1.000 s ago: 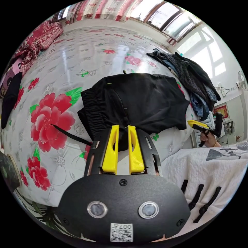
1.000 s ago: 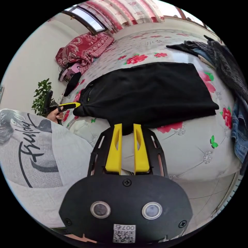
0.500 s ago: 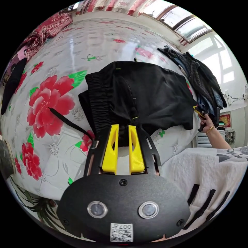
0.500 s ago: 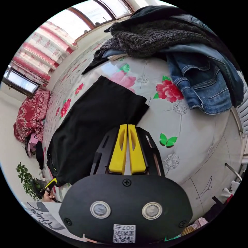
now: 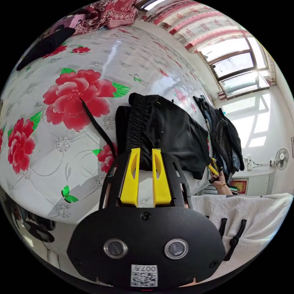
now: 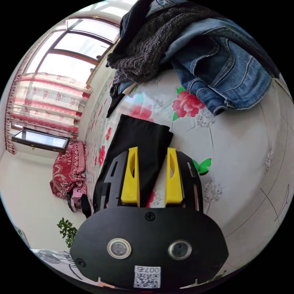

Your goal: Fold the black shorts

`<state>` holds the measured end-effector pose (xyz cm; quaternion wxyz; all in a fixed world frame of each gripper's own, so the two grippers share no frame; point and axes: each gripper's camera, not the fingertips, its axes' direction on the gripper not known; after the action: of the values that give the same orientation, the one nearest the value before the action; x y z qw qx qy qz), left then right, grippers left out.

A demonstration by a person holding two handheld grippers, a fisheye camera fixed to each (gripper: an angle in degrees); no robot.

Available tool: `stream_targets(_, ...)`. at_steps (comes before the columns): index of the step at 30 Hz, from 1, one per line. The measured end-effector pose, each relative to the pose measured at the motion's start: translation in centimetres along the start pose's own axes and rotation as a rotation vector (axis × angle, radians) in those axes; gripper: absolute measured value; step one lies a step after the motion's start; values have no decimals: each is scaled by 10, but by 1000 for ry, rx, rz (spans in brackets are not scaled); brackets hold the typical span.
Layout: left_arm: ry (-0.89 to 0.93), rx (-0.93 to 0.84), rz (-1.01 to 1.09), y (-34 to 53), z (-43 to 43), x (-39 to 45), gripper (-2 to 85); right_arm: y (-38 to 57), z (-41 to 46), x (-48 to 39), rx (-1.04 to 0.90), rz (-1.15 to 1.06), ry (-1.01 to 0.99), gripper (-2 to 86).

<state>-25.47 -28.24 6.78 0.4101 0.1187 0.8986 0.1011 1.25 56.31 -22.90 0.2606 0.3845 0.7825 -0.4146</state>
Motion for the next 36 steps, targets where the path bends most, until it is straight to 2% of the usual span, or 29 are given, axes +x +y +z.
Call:
stream_targets(2,39,29,-51,4,-14,-11,65,-7,13,-6,-7,38,-19,37)
stream_targets(5,87,63,-131,12,-34,-28,70,-20,39,-31,-114,41,8,10)
stream_targets(7,125,83,-173,15,-46,-37,74,-19,41,-71,-123,-96,-32,3)
stream_targets(10,163,113,-208,21,-65,-48,78,8,41,-167,-183,-452,-133,0)
stream_targets(12,170,109,-213,22,-73,-55,81,63,41,-244,-264,-777,-192,0)
stream_targets(15,188,106,-232,21,-78,-65,92,158,52,-306,-387,-1109,-257,5)
stream_targets(18,238,94,-258,21,-81,-76,107,243,86,-321,-587,-1253,-286,20)
stream_targets(21,278,121,-265,24,-95,-85,116,287,115,-312,-792,-1300,-239,35)
stream_targets(22,287,125,-264,24,-98,-87,116,288,116,-309,-797,-1314,-223,37)
stream_targets(25,308,127,-259,28,-108,-96,119,257,113,-294,-729,-1260,-145,48)
stream_targets(28,355,104,-250,26,-107,-103,128,197,110,-256,-658,-1024,-66,62)
stream_targets(30,380,65,-222,17,-97,-100,133,151,105,-213,-609,-791,-25,75)
stream_targets(33,356,30,-185,4,-85,-91,123,118,106,-169,-601,-587,-12,83)
stream_targets(36,334,8,-211,-6,-75,-91,114,107,124,-143,-659,-477,-7,81)
